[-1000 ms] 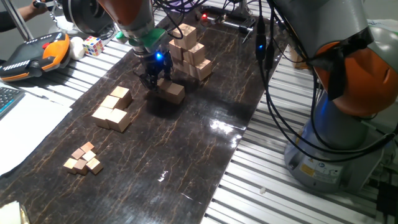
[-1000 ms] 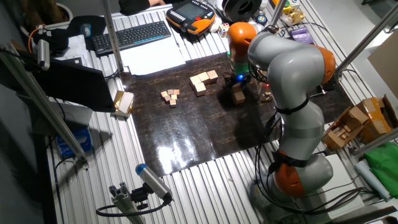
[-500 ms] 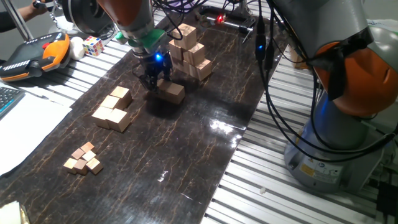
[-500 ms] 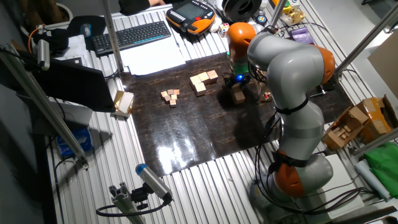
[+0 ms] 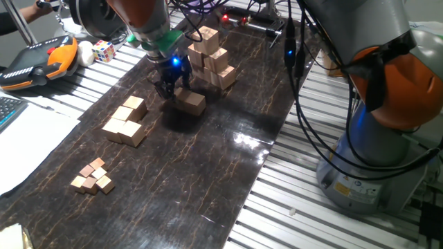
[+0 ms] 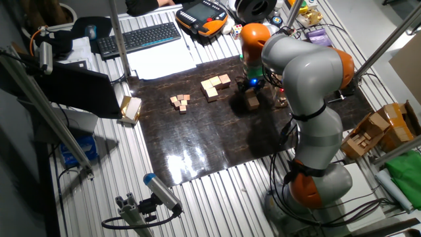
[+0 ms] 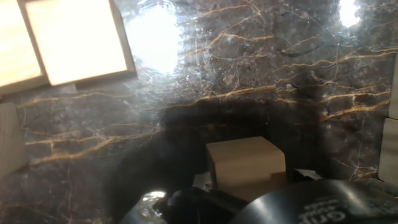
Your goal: Stack the blocks into a pyramid shape
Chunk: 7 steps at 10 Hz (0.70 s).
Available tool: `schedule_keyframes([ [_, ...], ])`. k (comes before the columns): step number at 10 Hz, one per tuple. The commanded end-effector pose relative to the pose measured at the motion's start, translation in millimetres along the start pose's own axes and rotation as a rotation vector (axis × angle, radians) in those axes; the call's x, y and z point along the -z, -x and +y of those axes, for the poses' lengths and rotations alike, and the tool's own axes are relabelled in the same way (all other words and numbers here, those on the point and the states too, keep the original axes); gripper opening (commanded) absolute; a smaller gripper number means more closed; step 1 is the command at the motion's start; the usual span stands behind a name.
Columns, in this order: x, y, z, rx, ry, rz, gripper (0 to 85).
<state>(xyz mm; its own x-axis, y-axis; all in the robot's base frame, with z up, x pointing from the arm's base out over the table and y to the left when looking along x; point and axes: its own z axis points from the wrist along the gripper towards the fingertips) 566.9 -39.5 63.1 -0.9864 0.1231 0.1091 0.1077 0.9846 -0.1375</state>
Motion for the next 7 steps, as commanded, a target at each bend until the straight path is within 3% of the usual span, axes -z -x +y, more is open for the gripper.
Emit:
schedule_keyframes([
  [1,2.4,-0.1,0.0,0.000,-0.001,0.002,70.7],
  [4,33.1,5.6,16.4,0.002,0.012,0.034,71.0],
  [7,57.1,10.6,57.2,-0.033,0.043,0.037,70.0],
])
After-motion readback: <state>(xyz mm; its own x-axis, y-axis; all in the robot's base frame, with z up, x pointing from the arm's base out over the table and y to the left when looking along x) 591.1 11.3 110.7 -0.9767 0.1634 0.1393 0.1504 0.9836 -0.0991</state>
